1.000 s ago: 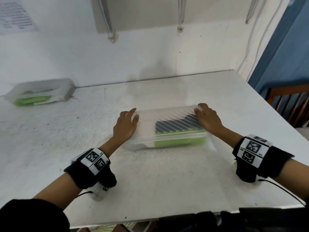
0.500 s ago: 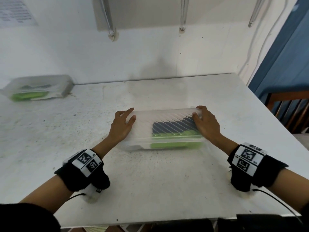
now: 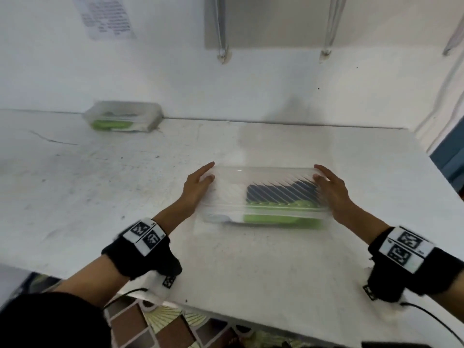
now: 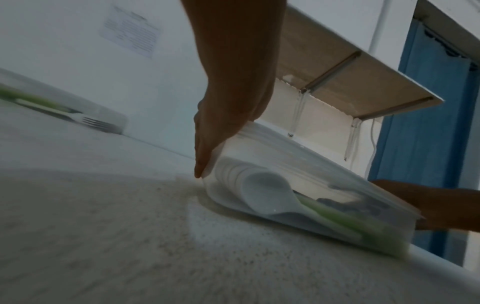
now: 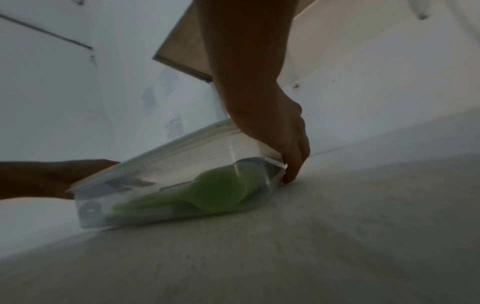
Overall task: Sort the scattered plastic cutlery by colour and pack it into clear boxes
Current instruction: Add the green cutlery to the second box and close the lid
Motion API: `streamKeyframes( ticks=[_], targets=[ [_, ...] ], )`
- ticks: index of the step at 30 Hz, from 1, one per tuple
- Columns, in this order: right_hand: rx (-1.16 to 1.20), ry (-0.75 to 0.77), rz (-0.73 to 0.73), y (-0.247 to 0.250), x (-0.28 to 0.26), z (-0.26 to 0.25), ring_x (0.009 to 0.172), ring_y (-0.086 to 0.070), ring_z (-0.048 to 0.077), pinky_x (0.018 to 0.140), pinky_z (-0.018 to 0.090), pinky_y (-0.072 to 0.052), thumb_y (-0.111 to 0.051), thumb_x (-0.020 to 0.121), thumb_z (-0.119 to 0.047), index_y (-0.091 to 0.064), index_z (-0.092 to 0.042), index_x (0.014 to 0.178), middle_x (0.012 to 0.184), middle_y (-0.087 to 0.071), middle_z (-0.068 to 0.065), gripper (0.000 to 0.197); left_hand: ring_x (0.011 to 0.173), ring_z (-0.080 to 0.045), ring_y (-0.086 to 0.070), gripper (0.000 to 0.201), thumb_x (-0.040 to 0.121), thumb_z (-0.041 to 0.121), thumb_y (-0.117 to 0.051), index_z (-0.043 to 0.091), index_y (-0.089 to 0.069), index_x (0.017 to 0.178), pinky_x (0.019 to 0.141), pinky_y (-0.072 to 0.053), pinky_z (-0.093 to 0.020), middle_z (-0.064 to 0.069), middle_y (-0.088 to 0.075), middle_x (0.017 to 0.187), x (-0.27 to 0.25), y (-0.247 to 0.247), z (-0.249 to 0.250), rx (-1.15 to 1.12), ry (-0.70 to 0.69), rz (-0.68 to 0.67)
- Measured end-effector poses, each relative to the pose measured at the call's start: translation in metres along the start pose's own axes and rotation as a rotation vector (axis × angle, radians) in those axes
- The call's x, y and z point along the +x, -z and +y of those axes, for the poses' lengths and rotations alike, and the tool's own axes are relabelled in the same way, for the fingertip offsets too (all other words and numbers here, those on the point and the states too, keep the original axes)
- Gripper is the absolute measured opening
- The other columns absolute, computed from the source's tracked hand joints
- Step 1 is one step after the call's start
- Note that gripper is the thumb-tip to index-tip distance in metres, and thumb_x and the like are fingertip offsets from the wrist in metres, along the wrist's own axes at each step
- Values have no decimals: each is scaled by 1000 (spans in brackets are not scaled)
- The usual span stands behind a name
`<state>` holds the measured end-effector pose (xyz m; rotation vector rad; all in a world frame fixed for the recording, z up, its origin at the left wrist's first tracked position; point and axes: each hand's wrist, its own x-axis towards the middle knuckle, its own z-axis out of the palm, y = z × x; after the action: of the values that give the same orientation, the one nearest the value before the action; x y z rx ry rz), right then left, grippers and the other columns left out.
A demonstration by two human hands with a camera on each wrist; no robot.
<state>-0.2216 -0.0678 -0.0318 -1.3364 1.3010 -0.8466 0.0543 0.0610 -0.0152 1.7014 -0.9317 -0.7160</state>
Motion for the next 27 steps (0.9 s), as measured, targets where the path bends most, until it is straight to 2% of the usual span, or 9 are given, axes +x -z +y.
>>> streamKeyframes(
  ticks=[4, 8, 11, 15, 19, 22, 27],
  targets=[
    [20, 52, -110, -38, 1, -16, 106, -54, 23, 96, 32, -43, -55, 93, -23, -55, -27, 128, 127, -57, 12, 35, 126, -18, -47, 38, 93, 8, -52, 15, -54, 130, 106, -36, -28, -4, -52, 136, -15, 39, -7, -17, -12, 135],
    [66, 98, -208, -92, -12, -39, 113, -56, 28, 102, 36, -43, -60, 91, -21, -57, -27, 125, 119, -59, 8, 35, 123, -18, -50, 36, 92, 6, -54, 15, -57, 127, 107, -38, -32, -3, -55, 132, -40, 96, -17, -35, -8, 289],
    [69, 144, -309, -138, -26, -59, 117, -55, 27, 106, 39, -41, -63, 88, -20, -60, -28, 121, 127, -58, 7, 34, 123, -19, -51, 36, 92, 6, -53, 16, -58, 126, 107, -39, -37, -4, -55, 132, -68, 141, -24, -36, 1, 408],
    [79, 189, -418, -204, -52, -81, 120, -53, 29, 107, 41, -39, -65, 87, -19, -63, -35, 109, 129, -58, 10, 28, 126, -19, -48, 37, 92, 5, -52, 13, -56, 128, 108, -38, -34, -6, -53, 135, -99, 204, -36, -13, 4, 517],
    [115, 188, -489, -275, -86, -99, 119, -54, 25, 106, 35, -40, -61, 88, -11, -62, -21, 120, 129, -58, 10, 34, 126, -21, -48, 36, 92, 5, -51, 14, -57, 127, 108, -37, -35, -5, -53, 135, -125, 273, -48, 17, 29, 597],
    [139, 170, -526, -324, -109, -108, 117, -54, 24, 102, 32, -42, -59, 89, -8, -62, -22, 120, 129, -57, 10, 34, 125, -21, -48, 36, 93, 7, -51, 15, -57, 127, 108, -37, -37, -5, -53, 135, -138, 322, -57, 35, 44, 626],
    [174, 157, -534, -389, -135, -115, 116, -55, 24, 95, 28, -43, -59, 88, -8, -62, -21, 120, 129, -57, 9, 35, 114, -16, -51, 36, 92, 7, -51, 16, -58, 127, 99, -42, -27, -4, -56, 130, -143, 389, -72, 24, 57, 665]
  ],
)
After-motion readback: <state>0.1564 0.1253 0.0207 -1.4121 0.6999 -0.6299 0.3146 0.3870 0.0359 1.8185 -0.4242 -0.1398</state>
